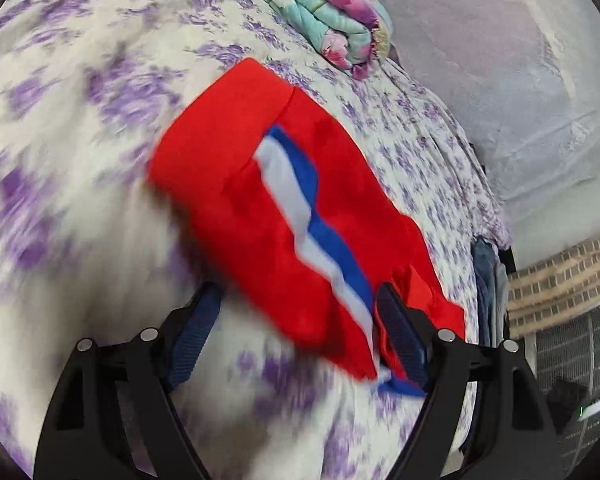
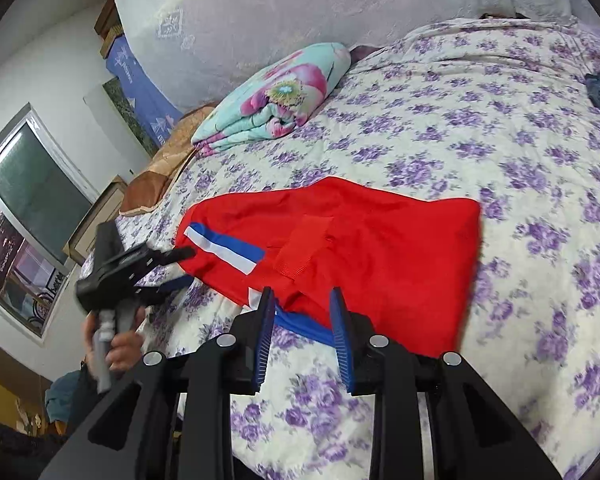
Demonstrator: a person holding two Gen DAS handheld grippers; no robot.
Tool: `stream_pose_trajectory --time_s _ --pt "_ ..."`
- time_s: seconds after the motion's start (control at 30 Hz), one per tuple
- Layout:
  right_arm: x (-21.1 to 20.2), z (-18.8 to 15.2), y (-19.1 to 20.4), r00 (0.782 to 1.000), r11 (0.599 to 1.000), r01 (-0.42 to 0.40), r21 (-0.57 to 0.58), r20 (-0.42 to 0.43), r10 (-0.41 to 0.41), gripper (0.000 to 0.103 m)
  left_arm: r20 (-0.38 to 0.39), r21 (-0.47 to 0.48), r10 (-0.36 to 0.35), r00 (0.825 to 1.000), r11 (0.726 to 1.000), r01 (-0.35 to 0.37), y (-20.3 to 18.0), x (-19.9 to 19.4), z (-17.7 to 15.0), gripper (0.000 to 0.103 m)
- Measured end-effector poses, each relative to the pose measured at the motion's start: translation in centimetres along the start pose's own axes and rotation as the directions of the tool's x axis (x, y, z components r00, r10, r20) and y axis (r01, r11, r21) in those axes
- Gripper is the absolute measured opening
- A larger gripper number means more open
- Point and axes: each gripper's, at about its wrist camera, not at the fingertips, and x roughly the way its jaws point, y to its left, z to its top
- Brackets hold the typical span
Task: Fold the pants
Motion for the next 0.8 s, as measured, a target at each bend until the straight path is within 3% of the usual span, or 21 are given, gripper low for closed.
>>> stream_pose_trajectory --time_s 0.07,0.1,0.17,0.3,0.37,0.5,0.57,0.63,0.73,0.8 --pt "-0.6 -0.6 -0.6 1.0 1.0 0.014 0.014 0.003 -0.014 0.029 0.011 -0.014 0.008 1.0 1.0 -0.008 -0.3 0.9 1.0 0.073" --pt "-0.7 -0.8 -0.7 1.0 1.0 0.021 0.019 0.001 -0.021 0.029 0.019 -0.004 0.03 0.999 1.0 -0.03 -0.7 1.3 1.5 0.051" --pt "-0.6 -1.1 -1.1 0.999 0.999 0.042 0.027 -0.012 -0.041 0.03 0.019 0.029 0.068 0.997 0.997 -0.069 -1.1 1.7 2.1 0.018" --pt "1.4 -1.0 -1.0 0.996 0.998 0.06 0.034 -0.069 -0.057 0.035 0.12 0.106 0.104 0.987 0.988 -0.117 -2.3 0.5 1.1 0.014" --pt "3.4 -0.3 0.1 0.994 0.999 0.03 0.016 -0.103 -0.028 0.035 0.164 0.17 0.147 0.976 0.97 -0.174 -3.7 -0.2 0.3 0.014" --pt "8.5 2.6 4.1 0.986 0.997 -0.051 -0.064 -0.162 0.04 0.035 0.183 0.212 0.136 0.974 0.962 -0.174 -4.9 -1.3 0.0 0.014" --pt "11.6 4.1 5.9 0.977 0.992 -0.089 -0.092 -0.201 0.07 0.026 0.185 0.221 0.13 0.974 0.96 -0.17 -5.2 -1.6 0.0 0.014" --pt "14.5 5.2 7.2 0.973 0.991 -0.065 -0.113 -0.227 0.038 0.014 0.188 0.229 0.135 0.973 0.957 -0.177 -5.3 -1.6 0.0 0.014" --pt "18.3 5.9 7.5 0.956 0.994 -0.056 -0.096 -0.293 0.026 0.012 0.178 0.224 0.129 0.975 0.96 -0.168 -5.0 -1.4 0.1 0.014" --pt "20.7 5.5 7.4 0.938 0.995 -0.009 -0.1 -0.345 -0.027 0.012 0.17 0.221 0.124 0.978 0.962 -0.16 -4.7 -1.3 0.2 0.014"
